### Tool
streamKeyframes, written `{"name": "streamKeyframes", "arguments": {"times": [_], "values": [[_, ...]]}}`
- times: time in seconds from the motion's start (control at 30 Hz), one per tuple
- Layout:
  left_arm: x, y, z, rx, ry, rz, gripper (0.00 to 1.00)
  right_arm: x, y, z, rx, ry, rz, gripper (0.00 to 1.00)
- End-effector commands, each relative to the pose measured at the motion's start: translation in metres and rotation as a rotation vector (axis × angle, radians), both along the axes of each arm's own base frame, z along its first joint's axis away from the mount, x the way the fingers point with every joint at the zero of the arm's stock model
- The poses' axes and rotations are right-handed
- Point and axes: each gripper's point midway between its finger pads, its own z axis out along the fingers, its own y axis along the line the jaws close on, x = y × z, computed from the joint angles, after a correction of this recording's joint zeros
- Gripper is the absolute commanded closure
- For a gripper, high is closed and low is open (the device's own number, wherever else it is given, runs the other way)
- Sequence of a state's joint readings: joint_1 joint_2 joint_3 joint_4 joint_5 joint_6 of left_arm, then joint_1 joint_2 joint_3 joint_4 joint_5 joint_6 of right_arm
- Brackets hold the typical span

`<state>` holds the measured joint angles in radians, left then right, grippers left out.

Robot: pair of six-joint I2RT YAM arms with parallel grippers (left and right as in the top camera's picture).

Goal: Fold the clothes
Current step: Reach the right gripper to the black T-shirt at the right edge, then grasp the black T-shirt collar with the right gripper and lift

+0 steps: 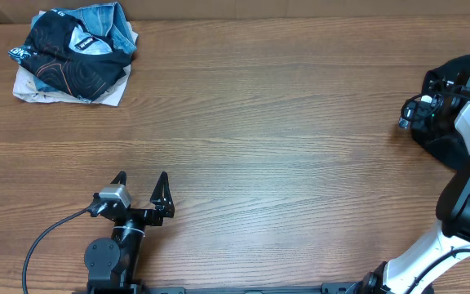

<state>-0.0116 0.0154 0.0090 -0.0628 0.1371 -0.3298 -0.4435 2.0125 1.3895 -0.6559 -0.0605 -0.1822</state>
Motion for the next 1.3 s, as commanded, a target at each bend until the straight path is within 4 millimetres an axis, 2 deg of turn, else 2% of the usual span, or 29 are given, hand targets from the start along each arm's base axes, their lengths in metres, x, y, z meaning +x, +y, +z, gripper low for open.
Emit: {"name": "streamKeyframes", "arguments": {"times": [0.0,0.17,0.27,0.43,0.5,0.53,0.7,0.8,0.93,1.0,1.1,1.27], "values": [[0.000,0.001,0.000,0.024,-0.009,0.006,0.00,0.011,-0.001,-0.002,0.000,-0.023,0.012,0.01],[0.000,0.001,0.000,0.024,-0.009,0.006,0.00,0.012,-0.002,-0.013,0.005,-0.013,0.012,0.15],[0.000,0.001,0.000,0.024,-0.009,0.006,0.00,0.011,-0.001,-0.023,0.012,0.003,0.012,0.18],[0.000,0.001,0.000,0.024,-0.009,0.006,0.00,0.012,-0.003,-0.027,0.009,0.004,0.011,0.37],[0.000,0.001,0.000,0.024,-0.009,0.006,0.00,0.014,-0.003,-0.027,0.006,-0.002,0.011,0.42],[0.000,0.001,0.000,0.024,-0.009,0.006,0.00,0.014,-0.004,-0.027,0.006,-0.003,0.011,0.47],[0.000,0.001,0.000,0.024,-0.009,0.006,0.00,0.014,-0.003,-0.027,0.007,-0.002,0.010,0.82],[0.000,0.001,0.000,0.024,-0.009,0.006,0.00,0.015,-0.004,-0.025,0.006,-0.007,0.007,0.96],[0.000,0.001,0.000,0.024,-0.009,0.006,0.00,0.019,-0.005,-0.015,0.005,-0.020,-0.008,0.96],[0.000,0.001,0.000,0.024,-0.009,0.006,0.00,0.025,-0.008,-0.002,0.010,-0.044,-0.042,0.96],[0.000,0.001,0.000,0.024,-0.009,0.006,0.00,0.034,-0.007,0.022,0.027,-0.089,-0.062,0.96],[0.000,0.001,0.000,0.024,-0.009,0.006,0.00,0.045,0.014,0.066,0.091,-0.167,-0.009,0.96]]}}
